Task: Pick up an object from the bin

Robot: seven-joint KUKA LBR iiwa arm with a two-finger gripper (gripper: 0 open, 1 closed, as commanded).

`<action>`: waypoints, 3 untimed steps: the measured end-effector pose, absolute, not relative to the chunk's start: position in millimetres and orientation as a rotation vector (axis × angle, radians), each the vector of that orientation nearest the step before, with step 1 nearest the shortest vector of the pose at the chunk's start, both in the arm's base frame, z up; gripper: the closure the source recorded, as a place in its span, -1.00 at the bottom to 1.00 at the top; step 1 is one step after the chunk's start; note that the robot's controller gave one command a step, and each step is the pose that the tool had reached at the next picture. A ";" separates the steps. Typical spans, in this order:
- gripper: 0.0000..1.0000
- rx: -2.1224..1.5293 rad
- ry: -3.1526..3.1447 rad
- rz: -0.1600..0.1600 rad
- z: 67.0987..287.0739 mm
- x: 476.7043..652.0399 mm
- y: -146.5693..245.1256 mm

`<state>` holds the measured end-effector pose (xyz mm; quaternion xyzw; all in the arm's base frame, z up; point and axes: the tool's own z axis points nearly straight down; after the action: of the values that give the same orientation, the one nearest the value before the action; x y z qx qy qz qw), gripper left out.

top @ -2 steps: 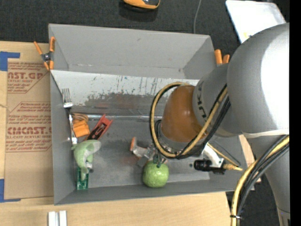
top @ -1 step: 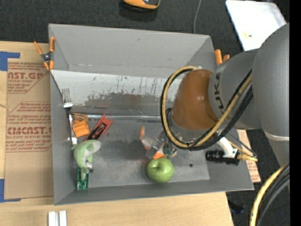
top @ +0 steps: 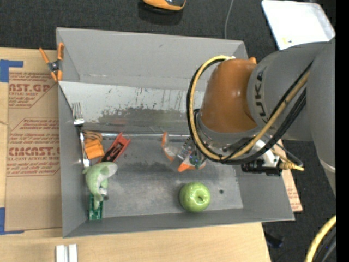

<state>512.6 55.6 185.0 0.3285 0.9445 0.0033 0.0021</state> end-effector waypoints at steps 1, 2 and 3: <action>1.00 0.901 3.006 0.006 144.8 498.1 51.1; 1.00 0.645 3.070 0.007 140.4 496.8 27.4; 1.00 0.924 3.001 0.006 119.2 498.2 41.2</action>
Offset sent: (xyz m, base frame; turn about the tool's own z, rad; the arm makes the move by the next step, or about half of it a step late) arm -0.0152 -0.0354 -0.0413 -0.2676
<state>498.2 41.2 119.2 0.2941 0.9558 0.0021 0.0006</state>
